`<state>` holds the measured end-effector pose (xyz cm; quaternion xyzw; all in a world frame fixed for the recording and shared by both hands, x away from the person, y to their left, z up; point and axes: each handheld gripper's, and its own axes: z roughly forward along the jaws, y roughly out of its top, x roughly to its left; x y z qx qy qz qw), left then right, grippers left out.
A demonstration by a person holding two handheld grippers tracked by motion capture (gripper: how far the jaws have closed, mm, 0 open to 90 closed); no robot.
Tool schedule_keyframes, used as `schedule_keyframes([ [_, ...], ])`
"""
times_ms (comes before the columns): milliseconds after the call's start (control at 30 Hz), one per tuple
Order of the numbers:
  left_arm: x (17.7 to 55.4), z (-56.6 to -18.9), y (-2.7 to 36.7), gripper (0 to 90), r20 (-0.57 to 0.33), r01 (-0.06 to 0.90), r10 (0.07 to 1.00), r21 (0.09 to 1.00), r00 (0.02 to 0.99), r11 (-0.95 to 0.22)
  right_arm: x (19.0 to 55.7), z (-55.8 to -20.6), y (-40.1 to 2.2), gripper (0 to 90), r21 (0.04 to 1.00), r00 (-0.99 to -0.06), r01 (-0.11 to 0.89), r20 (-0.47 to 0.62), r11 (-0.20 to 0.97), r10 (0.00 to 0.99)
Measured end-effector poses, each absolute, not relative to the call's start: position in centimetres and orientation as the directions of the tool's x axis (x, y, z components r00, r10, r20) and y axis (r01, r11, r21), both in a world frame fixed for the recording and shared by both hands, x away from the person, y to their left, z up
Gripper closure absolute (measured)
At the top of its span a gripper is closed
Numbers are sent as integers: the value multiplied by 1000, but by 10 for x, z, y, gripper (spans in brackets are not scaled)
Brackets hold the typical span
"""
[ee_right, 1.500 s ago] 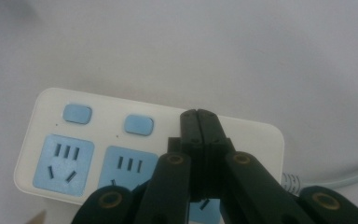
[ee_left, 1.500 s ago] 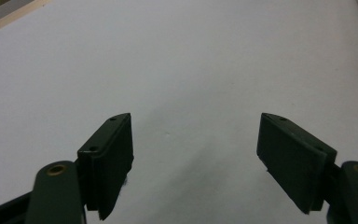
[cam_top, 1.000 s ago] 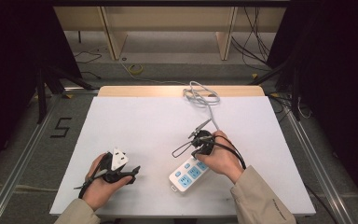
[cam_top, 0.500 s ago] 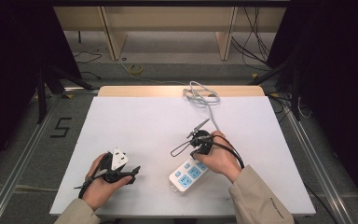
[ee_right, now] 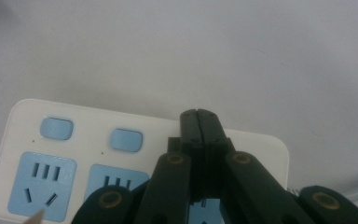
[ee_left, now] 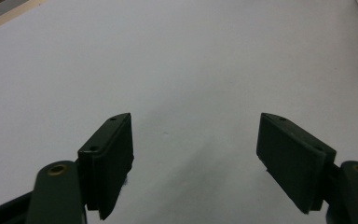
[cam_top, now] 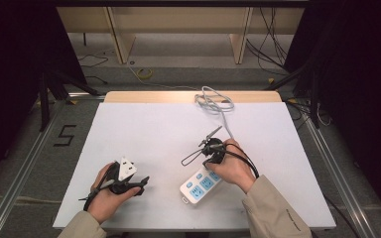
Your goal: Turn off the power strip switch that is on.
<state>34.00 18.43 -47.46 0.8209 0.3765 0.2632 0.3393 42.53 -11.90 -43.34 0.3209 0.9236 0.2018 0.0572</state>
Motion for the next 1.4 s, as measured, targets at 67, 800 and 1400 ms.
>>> schedule_keyframes([
  [67, 340, -474, 184, 270, 178, 439, 796, 754, 578, -488, 425, -434, -119, 900, 408, -787, 571, 24, 713, 617],
  [800, 339, -474, 185, 271, 177, 440, 799, 756, 575, -484, 423, -435, -118, 900, 394, -782, 572, -3, 719, 623],
  [1400, 340, -474, 185, 271, 174, 442, 799, 756, 575, -483, 422, -435, -117, 900, 392, -776, 578, -7, 715, 631],
])
